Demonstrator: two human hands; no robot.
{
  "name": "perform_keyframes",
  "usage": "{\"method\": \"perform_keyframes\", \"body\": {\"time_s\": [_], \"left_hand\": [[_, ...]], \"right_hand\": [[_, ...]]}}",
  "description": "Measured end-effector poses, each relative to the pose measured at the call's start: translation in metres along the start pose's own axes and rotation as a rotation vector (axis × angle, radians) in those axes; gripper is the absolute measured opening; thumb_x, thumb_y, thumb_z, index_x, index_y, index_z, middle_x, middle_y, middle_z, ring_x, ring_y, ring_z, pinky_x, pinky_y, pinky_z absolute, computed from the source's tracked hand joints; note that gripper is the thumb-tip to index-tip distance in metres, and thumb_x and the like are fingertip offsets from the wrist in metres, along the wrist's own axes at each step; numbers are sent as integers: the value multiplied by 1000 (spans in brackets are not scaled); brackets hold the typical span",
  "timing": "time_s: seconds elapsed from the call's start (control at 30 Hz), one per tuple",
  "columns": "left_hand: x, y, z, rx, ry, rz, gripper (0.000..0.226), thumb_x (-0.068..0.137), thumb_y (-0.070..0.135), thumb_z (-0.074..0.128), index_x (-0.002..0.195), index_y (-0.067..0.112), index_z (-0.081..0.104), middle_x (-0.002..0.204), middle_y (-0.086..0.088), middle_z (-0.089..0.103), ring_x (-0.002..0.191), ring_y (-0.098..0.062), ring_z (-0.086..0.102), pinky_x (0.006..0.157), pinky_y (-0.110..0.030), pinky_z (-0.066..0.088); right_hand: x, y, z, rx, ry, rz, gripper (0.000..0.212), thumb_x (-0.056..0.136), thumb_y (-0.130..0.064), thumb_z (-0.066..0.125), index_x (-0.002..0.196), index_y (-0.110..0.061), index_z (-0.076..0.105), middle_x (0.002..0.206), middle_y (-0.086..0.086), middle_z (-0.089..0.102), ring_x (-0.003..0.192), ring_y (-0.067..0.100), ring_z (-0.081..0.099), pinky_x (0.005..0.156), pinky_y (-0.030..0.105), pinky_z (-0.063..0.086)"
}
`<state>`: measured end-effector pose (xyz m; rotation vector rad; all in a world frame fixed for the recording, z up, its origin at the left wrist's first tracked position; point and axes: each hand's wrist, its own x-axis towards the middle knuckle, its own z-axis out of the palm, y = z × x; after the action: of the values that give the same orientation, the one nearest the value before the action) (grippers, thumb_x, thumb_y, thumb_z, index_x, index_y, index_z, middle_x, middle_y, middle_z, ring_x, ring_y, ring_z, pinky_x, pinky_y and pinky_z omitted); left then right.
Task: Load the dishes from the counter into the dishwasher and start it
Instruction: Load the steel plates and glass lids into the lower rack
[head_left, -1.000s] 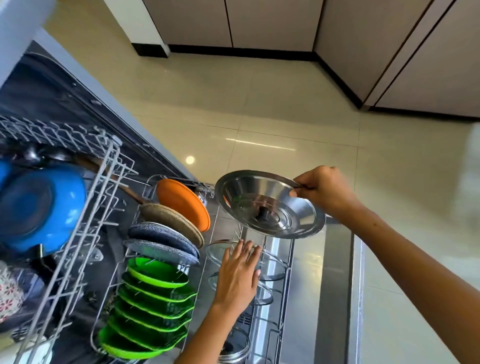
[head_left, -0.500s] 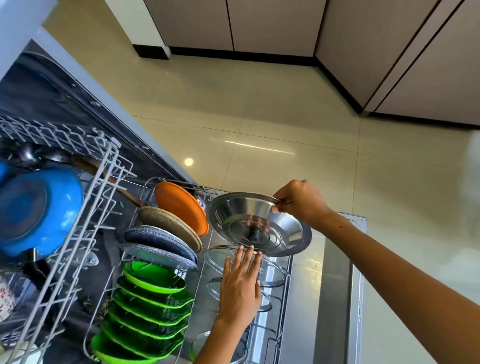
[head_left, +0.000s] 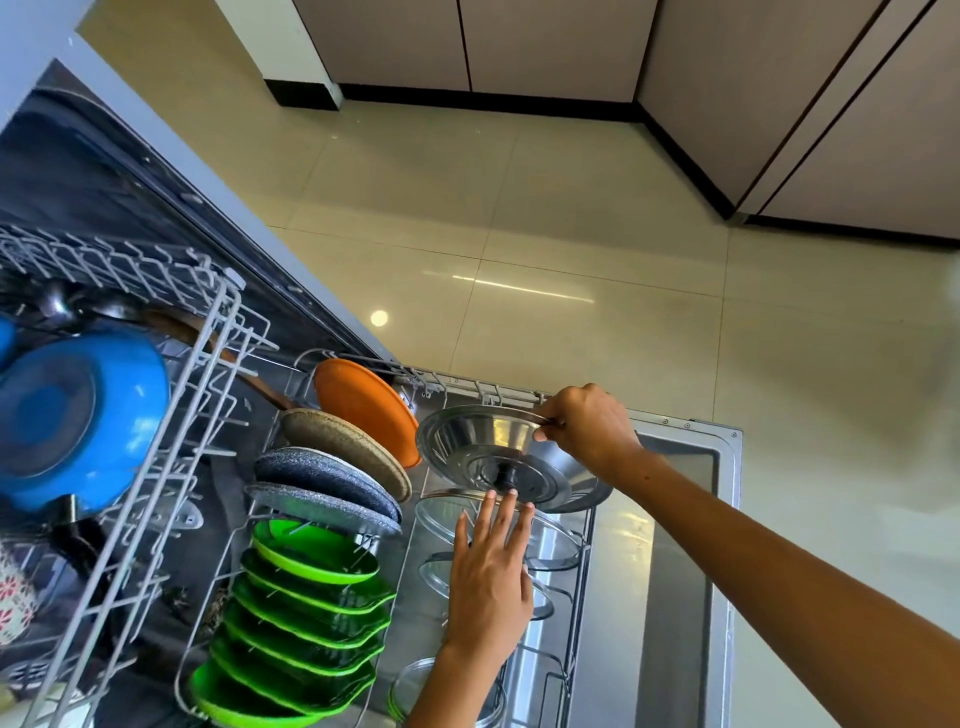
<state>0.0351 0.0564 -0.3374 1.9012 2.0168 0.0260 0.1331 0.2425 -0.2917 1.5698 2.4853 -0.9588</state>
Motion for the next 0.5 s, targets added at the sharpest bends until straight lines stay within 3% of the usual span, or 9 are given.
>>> {"method": "perform_keyframes", "body": {"time_s": [0.1,0.23,0.5], "left_hand": [[-2,0,1,-18,3,1,79,62,20,80,135,21,51,145,-3,45,134,-26,39,112,-48,20],[-2,1,1,-38,-5,-6,81,59,20,81,135,21,51,144,-3,45,134,-26,39,112,-50,24],[1,0,0,-28,-71,-17,87,55,25,83,136,22,49,144,-3,46,134,-26,40,103,-55,29]], "right_hand": [[0,2,12,-17,17,13,16,91,-25,60,99,-19,72,92,2,71,78,16,61,59,18,33],[4,7,30,-16,58,38,13,91,-21,60,95,-20,72,89,2,71,80,20,65,62,20,38],[10,14,31,-44,-18,44,16,90,-24,61,102,-22,71,94,2,72,84,21,66,66,24,47]]}}
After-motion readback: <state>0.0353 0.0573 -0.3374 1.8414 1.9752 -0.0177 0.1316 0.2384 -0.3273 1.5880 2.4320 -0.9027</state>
